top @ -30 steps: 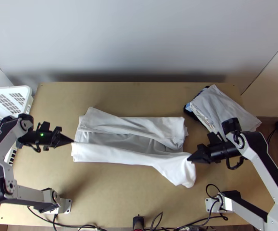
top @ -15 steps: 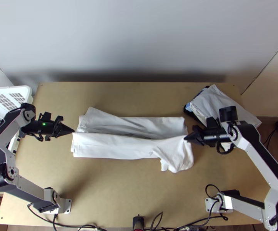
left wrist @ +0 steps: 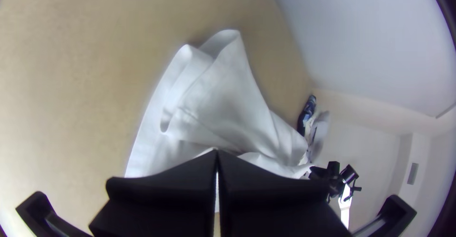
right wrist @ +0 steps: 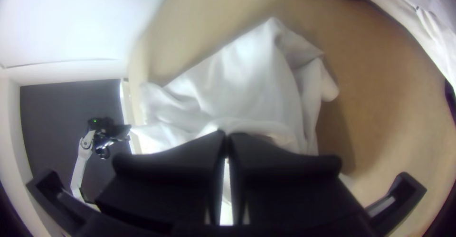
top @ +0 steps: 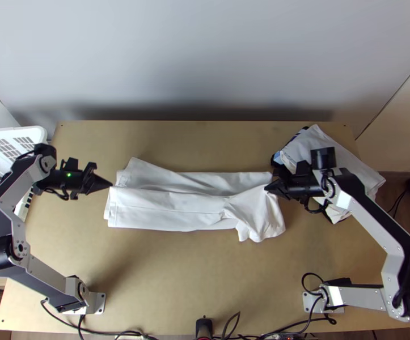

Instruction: Fold the t-shirt

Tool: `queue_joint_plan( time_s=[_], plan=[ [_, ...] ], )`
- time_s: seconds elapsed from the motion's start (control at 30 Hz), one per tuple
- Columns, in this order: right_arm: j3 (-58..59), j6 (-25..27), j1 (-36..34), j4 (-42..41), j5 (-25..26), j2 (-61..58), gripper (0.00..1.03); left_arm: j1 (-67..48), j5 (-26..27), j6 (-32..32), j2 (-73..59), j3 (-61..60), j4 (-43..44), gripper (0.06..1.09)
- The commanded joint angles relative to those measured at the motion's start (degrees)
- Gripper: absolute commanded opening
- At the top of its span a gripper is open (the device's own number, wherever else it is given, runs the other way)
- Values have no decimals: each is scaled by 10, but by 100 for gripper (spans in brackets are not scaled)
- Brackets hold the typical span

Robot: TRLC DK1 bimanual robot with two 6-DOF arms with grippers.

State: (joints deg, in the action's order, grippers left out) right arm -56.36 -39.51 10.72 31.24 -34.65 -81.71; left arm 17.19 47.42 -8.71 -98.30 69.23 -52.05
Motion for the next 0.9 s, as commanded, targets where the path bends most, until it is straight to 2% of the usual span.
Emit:
queue_joint_plan(
  time_s=[0.0, 0.27, 0.37, 0.57, 0.67, 0.7, 0.77, 0.8, 0.87],
  plan=[
    [-11, -20, 21, -54, 46, -49, 3, -35, -5, -64, -26, 41, 47, 9],
    [-22, -42, 33, -113, 115, -89, 3, -49, -15, -100, -69, 67, 86, 9],
    [-25, -50, 30, -127, 138, -105, 3, -49, -32, -107, -83, 67, 101, 9],
    [-24, -63, 31, -144, 173, -125, 3, -49, -101, -117, -113, 66, 126, 9],
    [-25, -63, 35, -145, 184, -122, 5, -46, -106, -117, -115, 62, 129, 9],
    [-26, -64, 35, -144, 184, -120, 17, -44, -107, -117, -115, 60, 129, 9],
    [-26, -63, 38, -143, 184, -113, 61, -43, -106, -117, -114, 57, 129, 9],
    [-27, -59, 37, -141, 184, -110, 79, -42, -106, -116, -112, 56, 129, 9],
    [-42, -54, 36, -113, 183, -99, 90, -41, -107, -114, -109, 51, 129, 9]
  ],
)
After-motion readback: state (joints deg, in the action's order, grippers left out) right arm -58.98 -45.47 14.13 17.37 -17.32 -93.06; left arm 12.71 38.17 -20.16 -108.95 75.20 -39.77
